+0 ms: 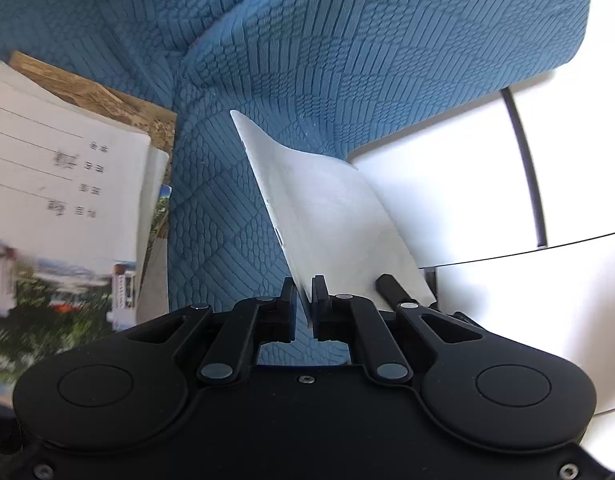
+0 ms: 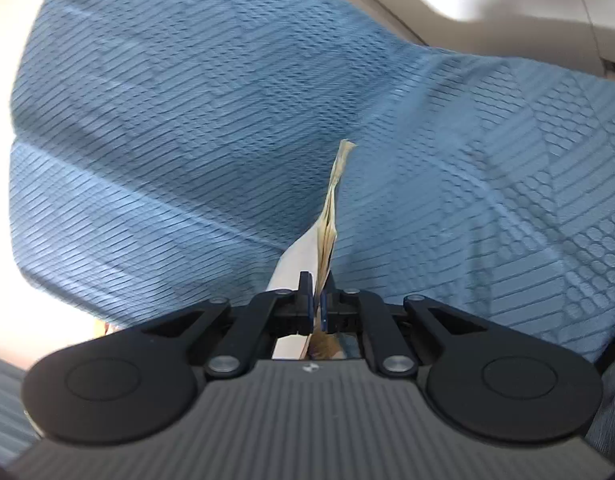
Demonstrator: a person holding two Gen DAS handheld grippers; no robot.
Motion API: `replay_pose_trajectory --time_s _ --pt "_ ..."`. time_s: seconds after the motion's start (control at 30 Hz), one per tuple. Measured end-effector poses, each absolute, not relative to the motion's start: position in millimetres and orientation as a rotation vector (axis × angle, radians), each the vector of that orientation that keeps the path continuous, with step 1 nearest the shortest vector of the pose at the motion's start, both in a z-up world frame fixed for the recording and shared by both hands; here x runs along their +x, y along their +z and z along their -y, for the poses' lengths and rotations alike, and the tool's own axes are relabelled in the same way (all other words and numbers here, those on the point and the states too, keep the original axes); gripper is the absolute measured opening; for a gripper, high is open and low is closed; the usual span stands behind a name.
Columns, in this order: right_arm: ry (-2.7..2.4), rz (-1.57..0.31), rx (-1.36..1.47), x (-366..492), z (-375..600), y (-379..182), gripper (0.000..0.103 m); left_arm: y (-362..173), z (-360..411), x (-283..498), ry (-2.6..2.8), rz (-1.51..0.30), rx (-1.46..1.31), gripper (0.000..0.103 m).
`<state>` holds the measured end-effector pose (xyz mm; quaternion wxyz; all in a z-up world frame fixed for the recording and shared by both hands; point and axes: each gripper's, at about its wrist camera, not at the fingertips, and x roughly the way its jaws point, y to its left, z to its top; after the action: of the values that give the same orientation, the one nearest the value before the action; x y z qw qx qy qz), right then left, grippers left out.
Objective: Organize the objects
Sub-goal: 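Carry the white card with both grippers over the book stack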
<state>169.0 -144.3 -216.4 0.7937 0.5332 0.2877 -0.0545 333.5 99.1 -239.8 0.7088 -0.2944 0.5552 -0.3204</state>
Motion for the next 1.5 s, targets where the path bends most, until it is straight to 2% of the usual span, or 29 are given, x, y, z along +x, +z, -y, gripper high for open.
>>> replay_pose_trajectory --time_s 0.37,0.6,0.8,0.97,1.2,1.5 --pt "-0.021 -0.580 1.072 179.2 102.0 -140.1 0.006 -146.8 -158.9 331.5 -0.716 -1.099 -0.659 0.007" --pt "0.004 -0.597 1.025 191.9 64.8 -112.8 0.007 -122.3 -201.9 330.4 -0.701 -1.043 -0.665 0.007" --pt "0.029 -0.641 0.969 204.2 31.5 -124.4 0.007 -142.4 -243.6 335.1 -0.664 -1.042 -0.713 0.007" --pt "0.038 -0.689 0.891 213.7 5.4 -145.3 0.007 -179.7 -270.8 338.7 -0.627 -1.070 -0.745 0.007" --pt "0.030 -0.753 0.817 225.5 -16.5 -178.3 0.007 -221.1 -283.4 341.0 -0.577 -1.112 -0.712 0.007" --pt "0.048 -0.801 0.725 225.8 -31.4 -206.0 0.007 -246.5 -286.1 336.5 -0.537 -1.129 -0.658 0.007"
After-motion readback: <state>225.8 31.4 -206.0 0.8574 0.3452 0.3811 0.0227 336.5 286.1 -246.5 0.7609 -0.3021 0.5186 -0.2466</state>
